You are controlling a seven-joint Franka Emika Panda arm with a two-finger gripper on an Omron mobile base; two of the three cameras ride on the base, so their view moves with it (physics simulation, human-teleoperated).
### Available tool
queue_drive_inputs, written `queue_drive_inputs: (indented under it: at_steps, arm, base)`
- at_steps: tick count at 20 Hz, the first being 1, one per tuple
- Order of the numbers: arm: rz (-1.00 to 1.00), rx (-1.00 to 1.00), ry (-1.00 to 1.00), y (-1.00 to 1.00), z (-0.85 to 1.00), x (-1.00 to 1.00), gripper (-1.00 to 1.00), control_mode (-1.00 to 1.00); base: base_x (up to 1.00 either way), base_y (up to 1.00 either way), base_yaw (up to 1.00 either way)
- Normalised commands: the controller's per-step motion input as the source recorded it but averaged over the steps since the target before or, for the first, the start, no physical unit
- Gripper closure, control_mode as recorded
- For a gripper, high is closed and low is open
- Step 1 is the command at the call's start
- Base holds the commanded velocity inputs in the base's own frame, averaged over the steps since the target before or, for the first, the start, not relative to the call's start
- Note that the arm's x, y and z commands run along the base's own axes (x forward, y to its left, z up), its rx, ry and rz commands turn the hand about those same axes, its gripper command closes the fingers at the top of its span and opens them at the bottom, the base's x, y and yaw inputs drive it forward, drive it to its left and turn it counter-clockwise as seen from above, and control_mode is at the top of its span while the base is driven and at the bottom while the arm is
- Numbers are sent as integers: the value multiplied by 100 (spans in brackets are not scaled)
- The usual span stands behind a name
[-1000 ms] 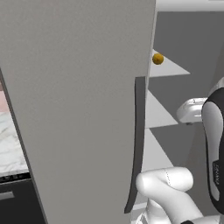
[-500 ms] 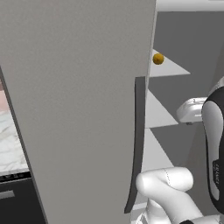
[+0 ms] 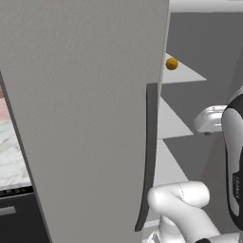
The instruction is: Take the lemon, garlic, and corn from the freezer and place them in the bowl on the counter.
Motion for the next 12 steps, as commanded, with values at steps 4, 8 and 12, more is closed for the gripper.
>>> queue_drive_inputs:
  at_steps: [4, 8, 12]
  arm:
    - [-5, 0, 1, -21, 21, 6, -100, -100]
    - [-2, 0, -17, -36, 3, 10, -100, -100]
    - [0, 0, -28, -19, 0, 51, -100, -100]
  base:
    - [0, 0, 0]
    - [0, 0, 0]
    - [0, 0, 0]
